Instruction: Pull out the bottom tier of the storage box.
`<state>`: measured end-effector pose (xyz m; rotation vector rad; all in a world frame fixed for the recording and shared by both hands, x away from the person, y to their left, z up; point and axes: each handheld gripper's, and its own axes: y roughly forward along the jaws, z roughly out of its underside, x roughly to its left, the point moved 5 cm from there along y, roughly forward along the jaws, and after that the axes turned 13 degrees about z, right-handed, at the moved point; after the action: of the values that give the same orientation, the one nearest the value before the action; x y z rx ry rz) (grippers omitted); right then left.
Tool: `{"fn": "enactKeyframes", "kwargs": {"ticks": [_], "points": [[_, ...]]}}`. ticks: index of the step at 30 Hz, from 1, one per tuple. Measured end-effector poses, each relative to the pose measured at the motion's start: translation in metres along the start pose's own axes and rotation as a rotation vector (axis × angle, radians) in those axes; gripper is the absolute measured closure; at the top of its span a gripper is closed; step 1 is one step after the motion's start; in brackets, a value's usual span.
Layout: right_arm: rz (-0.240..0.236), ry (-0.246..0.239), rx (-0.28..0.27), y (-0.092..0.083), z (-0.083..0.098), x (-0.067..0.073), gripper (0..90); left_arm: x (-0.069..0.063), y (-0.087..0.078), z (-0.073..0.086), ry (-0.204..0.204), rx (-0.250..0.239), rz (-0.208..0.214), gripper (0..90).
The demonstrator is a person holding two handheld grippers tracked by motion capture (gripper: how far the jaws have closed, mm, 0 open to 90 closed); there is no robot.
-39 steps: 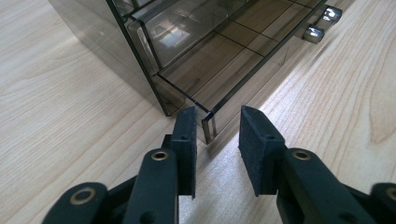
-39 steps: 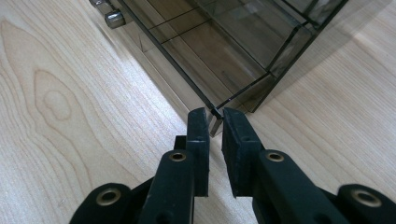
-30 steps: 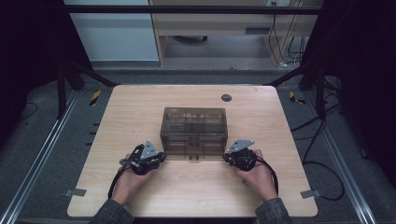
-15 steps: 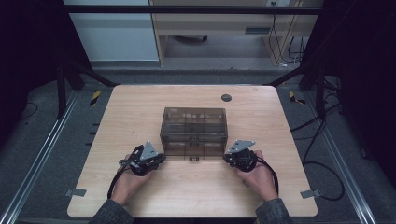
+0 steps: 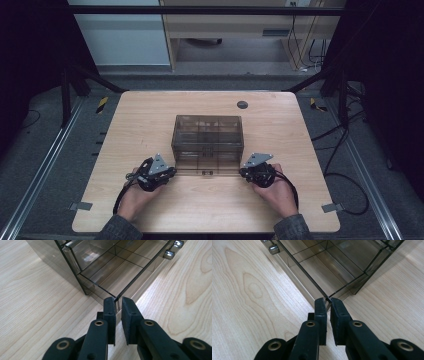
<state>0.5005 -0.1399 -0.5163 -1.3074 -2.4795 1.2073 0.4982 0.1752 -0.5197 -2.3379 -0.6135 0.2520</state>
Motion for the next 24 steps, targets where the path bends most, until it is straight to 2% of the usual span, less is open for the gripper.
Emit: {"fn": "enactKeyframes", "kwargs": {"ticks": [11, 24], "points": [[-0.011, -0.015, 0.001, -0.009, 0.005, 0.009, 84.8, -0.010, -0.005, 0.005, 0.019, 0.020, 0.005, 82.2], [-0.014, -0.037, 0.007, -0.015, 0.010, 0.015, 85.0, -0.018, -0.008, 0.008, 0.017, 0.027, 0.014, 82.4]]}}
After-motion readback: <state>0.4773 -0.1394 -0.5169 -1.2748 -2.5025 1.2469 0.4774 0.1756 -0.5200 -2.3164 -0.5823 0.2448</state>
